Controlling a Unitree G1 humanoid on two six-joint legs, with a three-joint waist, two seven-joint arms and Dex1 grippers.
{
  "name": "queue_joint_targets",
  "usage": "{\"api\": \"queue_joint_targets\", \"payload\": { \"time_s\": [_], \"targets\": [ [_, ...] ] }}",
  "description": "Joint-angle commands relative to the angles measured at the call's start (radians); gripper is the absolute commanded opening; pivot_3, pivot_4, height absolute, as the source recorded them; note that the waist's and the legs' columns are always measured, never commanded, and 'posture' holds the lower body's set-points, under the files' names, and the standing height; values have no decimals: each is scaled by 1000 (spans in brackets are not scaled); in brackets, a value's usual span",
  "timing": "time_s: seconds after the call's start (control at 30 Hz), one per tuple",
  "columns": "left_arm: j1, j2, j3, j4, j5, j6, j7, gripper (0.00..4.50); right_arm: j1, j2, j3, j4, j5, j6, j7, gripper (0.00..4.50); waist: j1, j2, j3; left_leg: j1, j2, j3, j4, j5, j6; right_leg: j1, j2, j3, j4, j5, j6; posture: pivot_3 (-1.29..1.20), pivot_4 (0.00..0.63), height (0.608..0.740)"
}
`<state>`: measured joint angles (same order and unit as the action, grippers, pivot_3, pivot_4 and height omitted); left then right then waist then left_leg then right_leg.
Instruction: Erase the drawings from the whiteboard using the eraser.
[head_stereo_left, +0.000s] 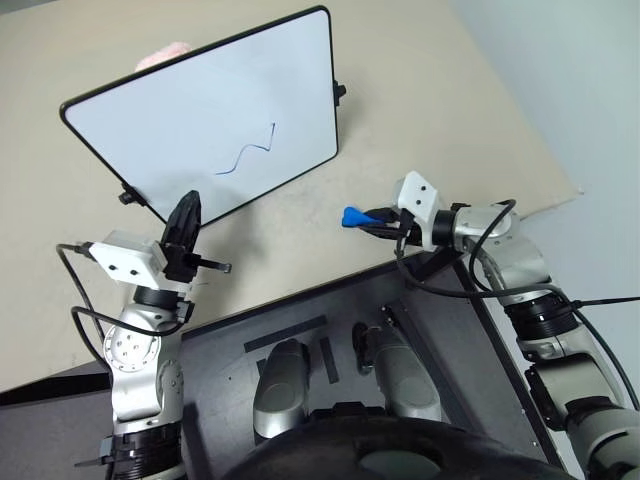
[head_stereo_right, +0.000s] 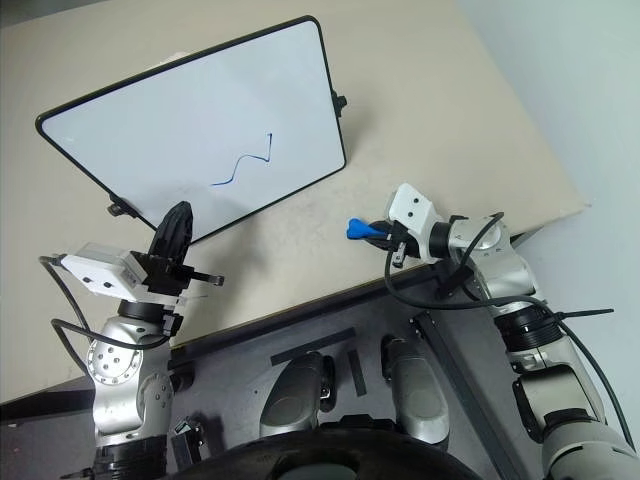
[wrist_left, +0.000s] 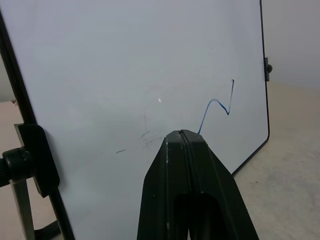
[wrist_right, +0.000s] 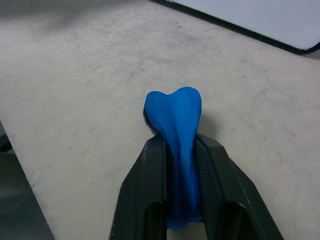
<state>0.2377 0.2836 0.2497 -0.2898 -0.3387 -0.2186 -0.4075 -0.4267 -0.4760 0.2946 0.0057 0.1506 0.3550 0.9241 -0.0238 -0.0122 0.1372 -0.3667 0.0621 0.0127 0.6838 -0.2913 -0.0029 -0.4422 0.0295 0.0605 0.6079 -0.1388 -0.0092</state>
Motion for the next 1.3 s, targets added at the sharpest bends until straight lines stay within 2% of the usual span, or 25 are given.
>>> {"api": "queue_joint_targets", "payload": {
  "time_s": [0.03,0.13,0.27,0.37,0.53,0.7,0.97,1.3],
  "targets": [
    [-2,-8,-3,-3,6,-28,-5,0,-34,-1,-36,-25,-5,-40,-14,561,0,0,0,0,0,0,0,0,0,0,0,0,0,0,0,0,150,740],
    [6,-8,4,10,6,-35,-13,0,-108,28,-56,-22,-7,-61,-53,561,-2,0,0,0,0,0,0,0,0,0,0,0,0,0,0,0,150,740],
    [15,0,18,22,-2,-39,-26,0,-250,86,3,65,-146,-256,-148,561,-9,0,0,0,0,0,0,0,0,-2,0,0,1,1,0,0,150,740],
    [12,2,23,35,-2,-43,-32,0,-344,153,51,207,-250,-441,-230,561,-10,0,0,0,1,0,-1,0,0,-4,1,0,2,5,-7,0,150,740],
    [7,-7,19,32,2,-49,-28,0,-447,215,100,460,-395,-760,-376,561,3,1,0,-2,1,-1,-2,-1,-1,-6,1,-1,2,5,-8,0,150,740],
    [17,-20,13,27,7,-59,-23,0,-517,250,134,656,-512,-972,-505,561,5,0,0,-6,1,-1,0,-3,-1,-9,0,-1,1,5,-7,0,150,740],
    [13,-27,13,26,12,-64,-15,0,-604,294,203,930,-682,-1104,-682,561,-4,0,0,-8,2,-1,0,-3,-1,-12,0,-1,3,7,-10,0,150,740],
    [5,-34,8,25,17,-64,-13,0,-669,292,197,996,-752,-1135,-834,561,-5,1,0,-8,2,-1,1,-2,1,-12,0,-1,2,10,-10,0,150,740]
  ]
}}
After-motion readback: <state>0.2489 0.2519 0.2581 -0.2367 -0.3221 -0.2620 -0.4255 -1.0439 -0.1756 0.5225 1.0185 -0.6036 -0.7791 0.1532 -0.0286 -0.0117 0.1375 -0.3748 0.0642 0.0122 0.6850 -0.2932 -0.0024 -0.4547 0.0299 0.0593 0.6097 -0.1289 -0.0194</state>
